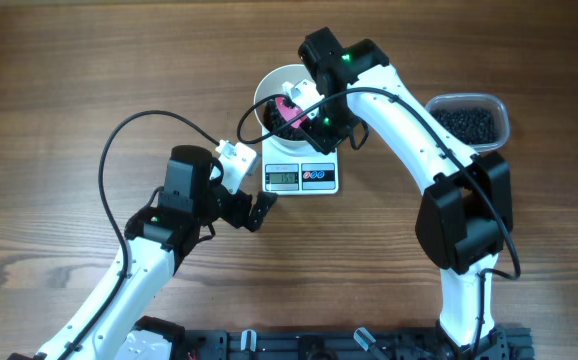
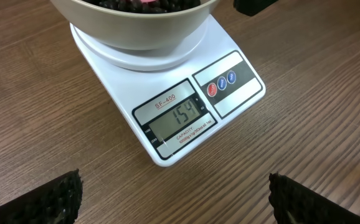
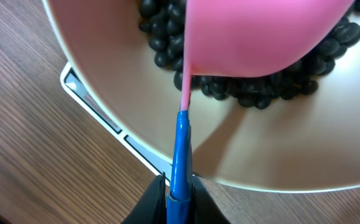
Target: Scoop item into bowl and weigh 150g on scale
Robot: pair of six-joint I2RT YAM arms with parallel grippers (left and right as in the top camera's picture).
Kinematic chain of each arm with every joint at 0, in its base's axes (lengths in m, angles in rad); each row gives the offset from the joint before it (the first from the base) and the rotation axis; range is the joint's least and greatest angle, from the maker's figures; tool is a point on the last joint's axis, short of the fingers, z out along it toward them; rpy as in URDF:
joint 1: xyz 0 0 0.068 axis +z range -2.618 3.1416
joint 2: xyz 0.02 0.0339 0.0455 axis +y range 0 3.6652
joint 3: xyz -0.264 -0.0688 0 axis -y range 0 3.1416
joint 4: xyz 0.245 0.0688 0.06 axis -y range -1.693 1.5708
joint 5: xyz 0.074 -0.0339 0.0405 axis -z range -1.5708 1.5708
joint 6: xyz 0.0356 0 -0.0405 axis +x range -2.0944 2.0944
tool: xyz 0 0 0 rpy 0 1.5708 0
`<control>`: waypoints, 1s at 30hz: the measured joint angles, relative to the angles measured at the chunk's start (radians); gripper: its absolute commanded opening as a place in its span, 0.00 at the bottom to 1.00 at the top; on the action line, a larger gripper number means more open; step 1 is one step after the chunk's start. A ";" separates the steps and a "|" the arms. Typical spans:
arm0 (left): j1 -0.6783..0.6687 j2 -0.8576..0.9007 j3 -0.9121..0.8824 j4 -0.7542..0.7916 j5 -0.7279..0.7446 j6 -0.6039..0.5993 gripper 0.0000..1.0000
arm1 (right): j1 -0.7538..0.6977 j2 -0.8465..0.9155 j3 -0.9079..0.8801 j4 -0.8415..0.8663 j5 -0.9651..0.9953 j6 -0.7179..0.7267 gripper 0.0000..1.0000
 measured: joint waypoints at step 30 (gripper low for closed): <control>0.000 0.000 0.000 0.000 0.000 0.000 1.00 | 0.059 0.000 0.066 0.039 0.407 -0.222 0.04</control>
